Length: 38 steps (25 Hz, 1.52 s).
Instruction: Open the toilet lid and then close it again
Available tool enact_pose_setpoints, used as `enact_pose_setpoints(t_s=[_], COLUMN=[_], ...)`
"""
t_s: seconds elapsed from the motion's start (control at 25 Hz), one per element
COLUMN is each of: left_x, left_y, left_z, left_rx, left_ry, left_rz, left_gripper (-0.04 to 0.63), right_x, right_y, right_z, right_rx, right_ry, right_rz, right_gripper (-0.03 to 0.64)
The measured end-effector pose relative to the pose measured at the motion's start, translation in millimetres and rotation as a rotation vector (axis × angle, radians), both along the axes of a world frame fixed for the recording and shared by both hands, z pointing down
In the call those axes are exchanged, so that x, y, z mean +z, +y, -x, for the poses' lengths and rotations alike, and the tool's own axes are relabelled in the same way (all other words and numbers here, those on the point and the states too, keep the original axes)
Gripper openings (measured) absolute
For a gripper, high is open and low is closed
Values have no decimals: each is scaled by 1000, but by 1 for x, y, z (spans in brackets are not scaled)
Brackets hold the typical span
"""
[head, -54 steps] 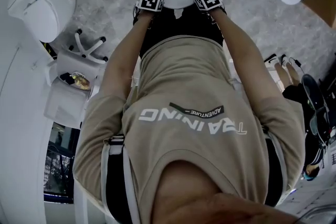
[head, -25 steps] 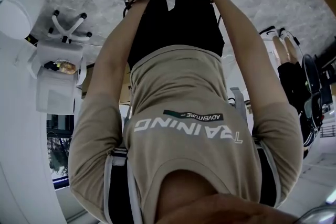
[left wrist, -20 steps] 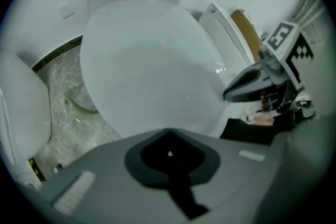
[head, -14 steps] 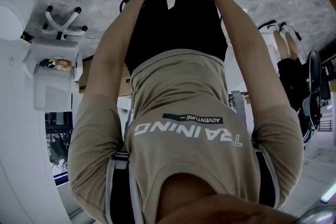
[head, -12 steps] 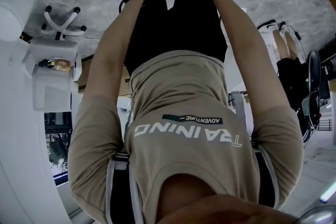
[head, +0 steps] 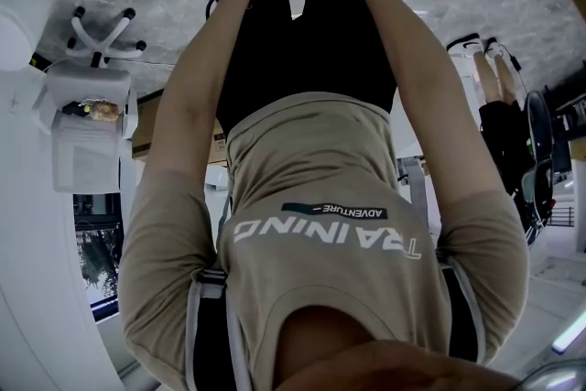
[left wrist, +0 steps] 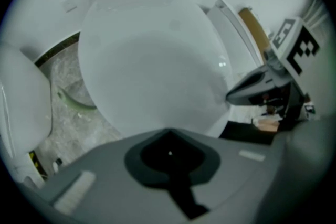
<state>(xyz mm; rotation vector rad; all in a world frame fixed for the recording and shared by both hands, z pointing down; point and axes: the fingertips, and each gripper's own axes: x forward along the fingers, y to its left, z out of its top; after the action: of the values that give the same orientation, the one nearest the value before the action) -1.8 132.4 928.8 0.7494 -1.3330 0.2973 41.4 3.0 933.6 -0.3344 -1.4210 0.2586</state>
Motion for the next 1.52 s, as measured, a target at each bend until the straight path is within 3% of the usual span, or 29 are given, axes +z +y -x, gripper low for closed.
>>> enact_pose_setpoints(t_s=[0.08,0.24,0.4,0.72,0.96,1.12,1.24,1.4,1.52], left_x=[1,2,0,-1,-3,-23,-44,-76,-104], left_y=[3,4,2,-4,-2,-18,-12,-7,-8], left_z=[3,2,4,4,4,19,25,36,56], left_rx=[-35,-101,-93,-10,-90,-89,-60,-78,-95], left_ry=[3,20,18,-92,-57,-74,-85,-132,-172], left_rz=[32,57,42,18,-3,-56,-33,-44,-56], left_gripper=[6,6,6,5,3,3,3,3,3], right_x=[0,-2,-2,0,-2,-20,-45,-80,-105], right_y=[1,4,5,-2,3,-4,-6,-4,-14], right_z=[0,-9,-7,-4,-2,19,36,26,50], right_rx=[-4,-109,-24,-13,-58,-73,-89,-114,-117], right_ry=[4,-6,-30,-122,-120,-151,-204,-165,-257], right_rz=[-19,-63,-50,-64,-13,9,6,39,17], right_gripper=[10,11,11,9,9,9,9,9,9])
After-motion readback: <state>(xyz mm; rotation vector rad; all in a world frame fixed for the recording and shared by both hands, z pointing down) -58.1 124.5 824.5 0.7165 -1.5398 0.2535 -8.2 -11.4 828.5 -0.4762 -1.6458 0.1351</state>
